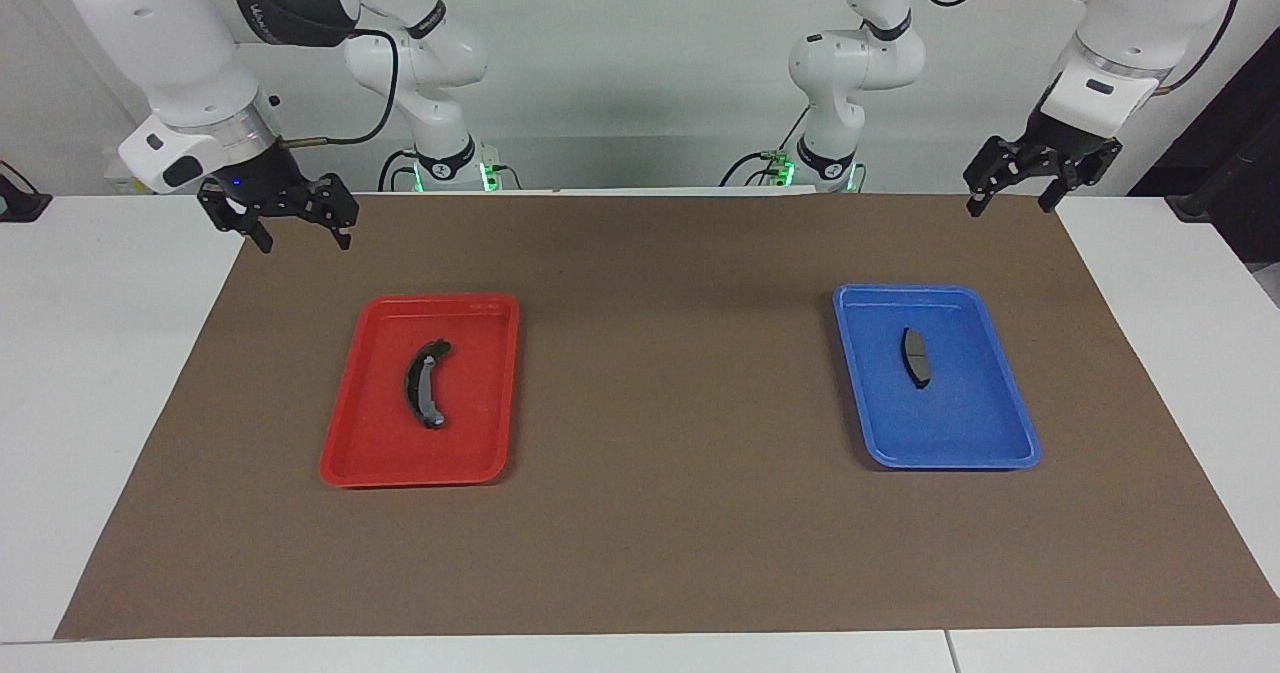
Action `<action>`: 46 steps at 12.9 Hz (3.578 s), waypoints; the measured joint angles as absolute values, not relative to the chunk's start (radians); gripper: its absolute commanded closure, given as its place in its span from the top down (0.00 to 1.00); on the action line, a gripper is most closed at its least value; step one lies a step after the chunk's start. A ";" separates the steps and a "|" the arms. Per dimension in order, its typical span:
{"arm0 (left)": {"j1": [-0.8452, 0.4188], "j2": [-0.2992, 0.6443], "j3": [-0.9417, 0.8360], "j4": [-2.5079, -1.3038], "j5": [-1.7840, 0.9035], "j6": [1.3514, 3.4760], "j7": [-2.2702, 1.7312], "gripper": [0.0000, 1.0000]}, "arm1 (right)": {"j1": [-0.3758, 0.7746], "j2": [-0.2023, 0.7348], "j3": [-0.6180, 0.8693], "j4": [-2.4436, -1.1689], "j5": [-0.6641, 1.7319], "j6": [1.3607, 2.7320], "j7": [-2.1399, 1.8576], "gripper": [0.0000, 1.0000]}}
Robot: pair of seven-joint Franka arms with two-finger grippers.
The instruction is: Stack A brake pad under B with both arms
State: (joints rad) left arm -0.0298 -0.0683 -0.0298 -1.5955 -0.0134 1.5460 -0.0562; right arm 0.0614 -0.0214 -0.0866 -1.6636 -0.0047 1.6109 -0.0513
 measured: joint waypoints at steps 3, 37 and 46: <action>-0.030 -0.068 -0.030 -1.595 -0.013 1.546 -0.056 1.00 | 0.061 -0.021 -0.087 -1.664 -0.005 1.611 -0.051 0.99; -0.028 0.142 0.005 -2.268 -0.013 2.383 0.084 0.01 | 0.145 0.281 -0.077 -1.919 0.021 2.125 0.005 0.88; -0.027 0.142 0.019 -2.140 -0.013 2.244 0.109 0.01 | 0.145 0.313 -0.076 -1.999 0.039 2.207 0.004 0.76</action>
